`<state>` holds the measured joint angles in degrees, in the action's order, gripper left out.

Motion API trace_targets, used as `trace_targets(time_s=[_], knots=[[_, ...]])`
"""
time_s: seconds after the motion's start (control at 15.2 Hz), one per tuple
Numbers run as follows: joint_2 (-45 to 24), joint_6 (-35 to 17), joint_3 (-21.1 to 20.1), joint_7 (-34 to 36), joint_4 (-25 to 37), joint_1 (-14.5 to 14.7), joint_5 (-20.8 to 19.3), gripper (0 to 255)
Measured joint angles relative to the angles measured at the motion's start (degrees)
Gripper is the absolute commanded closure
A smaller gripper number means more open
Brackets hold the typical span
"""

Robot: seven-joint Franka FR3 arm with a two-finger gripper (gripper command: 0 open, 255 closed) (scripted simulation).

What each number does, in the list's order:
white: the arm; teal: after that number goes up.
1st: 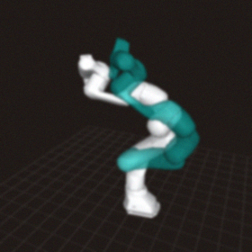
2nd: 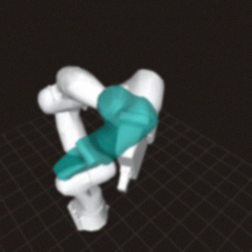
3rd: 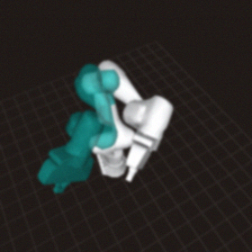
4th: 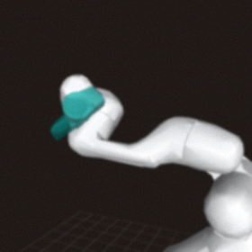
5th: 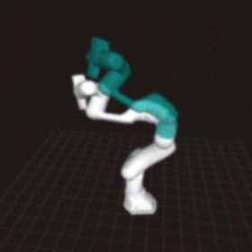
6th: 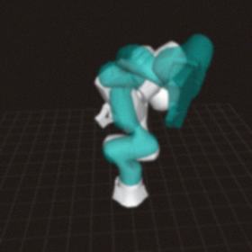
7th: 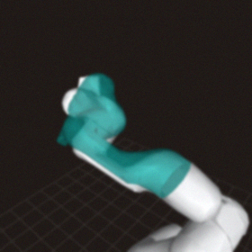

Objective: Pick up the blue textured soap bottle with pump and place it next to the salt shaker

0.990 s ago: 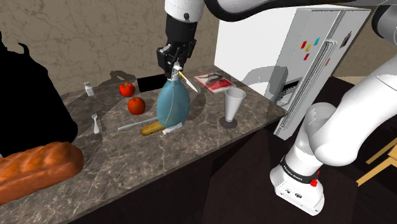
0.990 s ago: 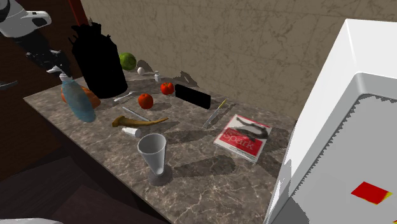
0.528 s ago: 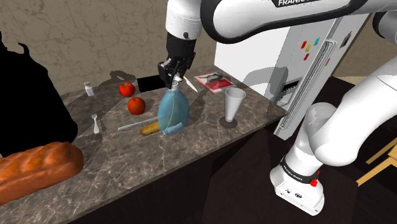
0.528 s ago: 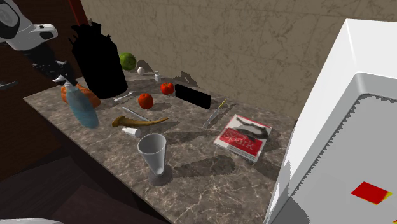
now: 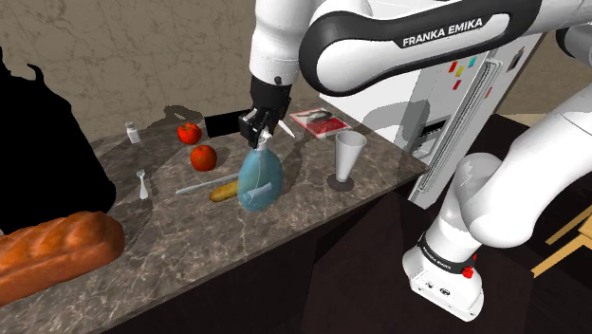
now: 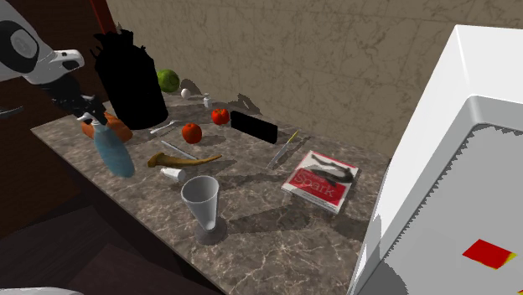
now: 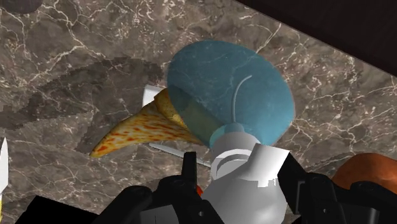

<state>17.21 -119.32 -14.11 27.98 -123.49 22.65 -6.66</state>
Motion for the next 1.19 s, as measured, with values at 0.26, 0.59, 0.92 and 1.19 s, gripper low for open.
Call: trace_targets(time_s=[0.26, 0.59, 0.92, 1.19], knots=[[-0.5, -3.1, -0.2, 0.7, -2.7, 0.0, -0.4, 255], [-1.3, -6.9, -0.4, 1.6, -5.7, -0.1, -0.9, 255], [-2.4, -10.6, -0.7, 2.5, -8.4, -0.3, -1.6, 255], [-3.7, -13.8, -1.0, 3.4, -10.5, -0.5, -2.4, 255]])
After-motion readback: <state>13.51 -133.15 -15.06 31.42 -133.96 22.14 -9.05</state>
